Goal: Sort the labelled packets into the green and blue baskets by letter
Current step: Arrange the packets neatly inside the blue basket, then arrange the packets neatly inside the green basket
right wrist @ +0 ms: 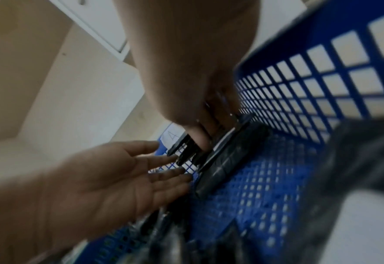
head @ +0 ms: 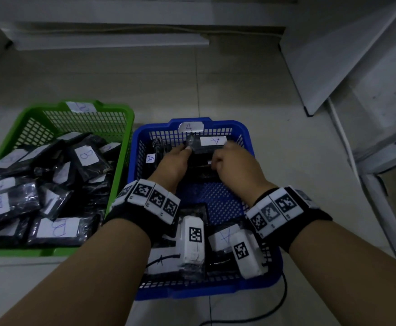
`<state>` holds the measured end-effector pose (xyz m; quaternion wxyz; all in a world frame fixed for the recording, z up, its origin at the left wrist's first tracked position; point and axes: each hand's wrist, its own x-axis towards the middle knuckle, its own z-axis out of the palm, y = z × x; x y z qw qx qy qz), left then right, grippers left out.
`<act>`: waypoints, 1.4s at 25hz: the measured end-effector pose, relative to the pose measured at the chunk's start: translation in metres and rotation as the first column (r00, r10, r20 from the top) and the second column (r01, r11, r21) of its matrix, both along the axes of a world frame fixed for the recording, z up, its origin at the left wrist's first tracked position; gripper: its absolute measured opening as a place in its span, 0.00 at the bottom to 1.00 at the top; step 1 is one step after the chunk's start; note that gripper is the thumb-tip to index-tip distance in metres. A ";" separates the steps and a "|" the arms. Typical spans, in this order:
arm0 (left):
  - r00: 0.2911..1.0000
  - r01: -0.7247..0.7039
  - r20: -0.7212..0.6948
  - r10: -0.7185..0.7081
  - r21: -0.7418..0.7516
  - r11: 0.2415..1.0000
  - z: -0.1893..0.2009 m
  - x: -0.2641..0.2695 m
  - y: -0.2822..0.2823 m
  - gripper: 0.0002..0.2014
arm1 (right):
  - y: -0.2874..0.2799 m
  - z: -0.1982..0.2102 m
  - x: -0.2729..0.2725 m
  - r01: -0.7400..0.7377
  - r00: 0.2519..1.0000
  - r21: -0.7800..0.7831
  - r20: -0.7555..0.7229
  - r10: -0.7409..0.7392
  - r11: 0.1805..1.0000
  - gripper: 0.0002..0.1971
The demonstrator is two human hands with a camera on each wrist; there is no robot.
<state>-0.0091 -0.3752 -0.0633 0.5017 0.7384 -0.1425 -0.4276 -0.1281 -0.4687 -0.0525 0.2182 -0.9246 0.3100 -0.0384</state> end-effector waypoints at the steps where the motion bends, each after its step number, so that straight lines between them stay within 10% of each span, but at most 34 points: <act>1: 0.999 -0.046 0.020 0.046 -0.032 0.998 0.000 0.000 0.000 0.22 | -0.002 0.001 0.000 0.033 0.995 -0.061 0.099 -0.027 0.998 0.14; 11: 0.971 0.062 0.231 -0.063 0.010 0.998 0.022 -0.009 0.015 0.18 | 0.004 -0.008 -0.012 -0.037 0.993 0.020 -0.112 0.039 0.999 0.34; 17: 0.693 -0.118 0.721 0.000 0.114 0.986 0.030 -0.009 0.066 0.12 | 0.045 0.008 -0.047 -0.030 0.999 0.051 -0.037 0.032 0.998 0.21; 21: 0.715 -0.157 0.690 -0.118 0.322 0.934 0.035 -0.019 0.109 0.17 | 0.083 0.013 -0.063 -0.115 0.971 0.177 -0.189 0.148 0.977 0.26; 27: 0.760 0.190 0.521 -0.389 0.394 0.899 0.049 -0.018 0.156 0.25 | 0.130 0.024 -0.064 -0.118 0.905 0.228 -0.375 0.199 0.966 0.44; 35: 0.637 -0.045 0.770 -0.044 0.095 0.995 0.065 0.041 0.254 0.11 | 0.199 0.046 0.007 -0.126 0.986 0.166 -0.086 0.142 0.978 0.24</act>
